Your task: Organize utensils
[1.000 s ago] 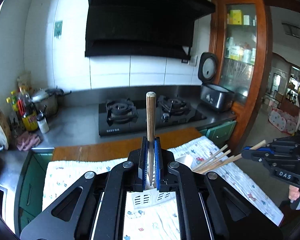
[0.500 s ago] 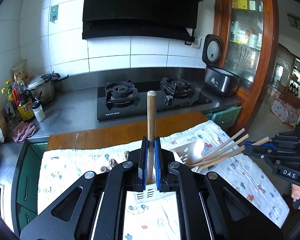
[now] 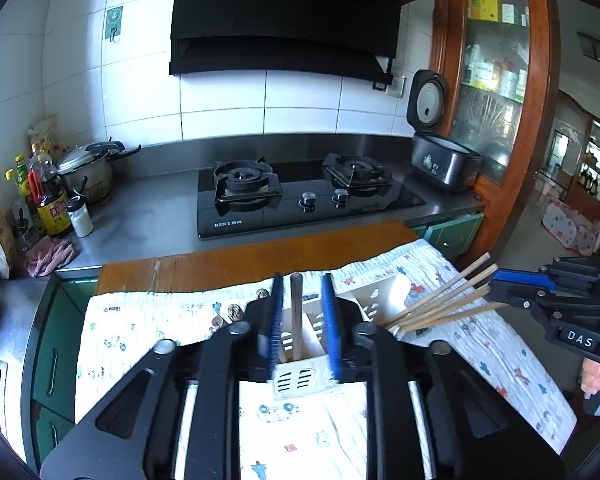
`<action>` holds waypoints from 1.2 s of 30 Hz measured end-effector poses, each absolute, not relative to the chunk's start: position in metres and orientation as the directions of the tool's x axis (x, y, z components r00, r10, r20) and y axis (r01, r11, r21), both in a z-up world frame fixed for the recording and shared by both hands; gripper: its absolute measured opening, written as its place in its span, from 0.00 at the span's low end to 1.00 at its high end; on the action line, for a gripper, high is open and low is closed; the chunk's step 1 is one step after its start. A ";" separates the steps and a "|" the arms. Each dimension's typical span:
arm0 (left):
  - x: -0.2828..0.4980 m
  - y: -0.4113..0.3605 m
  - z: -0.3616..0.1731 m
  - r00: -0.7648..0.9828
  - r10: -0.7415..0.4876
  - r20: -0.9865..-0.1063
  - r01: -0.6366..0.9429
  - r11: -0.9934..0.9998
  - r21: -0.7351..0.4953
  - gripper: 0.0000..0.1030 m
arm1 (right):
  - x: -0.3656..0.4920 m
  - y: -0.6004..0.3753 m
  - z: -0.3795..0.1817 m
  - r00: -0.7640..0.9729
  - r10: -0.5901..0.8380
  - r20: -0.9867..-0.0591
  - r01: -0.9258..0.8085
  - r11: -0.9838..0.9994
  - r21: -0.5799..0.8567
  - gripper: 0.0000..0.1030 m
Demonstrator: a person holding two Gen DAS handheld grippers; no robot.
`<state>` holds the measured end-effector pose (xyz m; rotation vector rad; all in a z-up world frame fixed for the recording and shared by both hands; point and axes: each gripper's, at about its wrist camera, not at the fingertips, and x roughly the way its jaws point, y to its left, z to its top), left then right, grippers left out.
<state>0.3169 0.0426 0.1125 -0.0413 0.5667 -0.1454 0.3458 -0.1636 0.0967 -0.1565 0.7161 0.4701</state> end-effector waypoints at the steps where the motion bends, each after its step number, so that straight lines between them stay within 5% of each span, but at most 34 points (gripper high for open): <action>1: 0.314 0.043 0.114 0.836 -0.148 -0.528 0.125 0.989 -0.079 0.24 | 0.344 -0.165 0.098 0.661 0.360 -0.659 -0.464 0.886 0.019 0.17; 8: 0.285 0.042 0.127 0.858 -0.135 -0.496 0.117 0.991 -0.067 0.47 | 0.321 -0.173 0.110 0.699 0.349 -0.624 -0.451 0.892 -0.007 0.36; 18: 0.231 0.036 0.127 0.876 -0.134 -0.463 0.116 0.991 -0.067 0.83 | 0.273 -0.183 0.110 0.735 0.340 -0.586 -0.439 0.898 -0.030 0.46; 20: 0.218 0.036 0.124 0.881 -0.131 -0.454 0.107 0.991 -0.078 0.88 | 0.264 -0.184 0.107 0.747 0.327 -0.578 -0.428 0.903 -0.042 0.57; 22: 0.206 0.036 0.121 0.884 -0.117 -0.452 0.092 0.993 -0.078 0.91 | 0.251 -0.186 0.103 0.768 0.312 -0.559 -0.414 0.908 -0.062 0.70; 36: 0.118 0.035 0.076 0.886 -0.073 -0.458 0.044 0.996 -0.073 0.95 | 0.174 -0.198 0.056 0.794 0.328 -0.512 -0.395 0.918 -0.024 0.88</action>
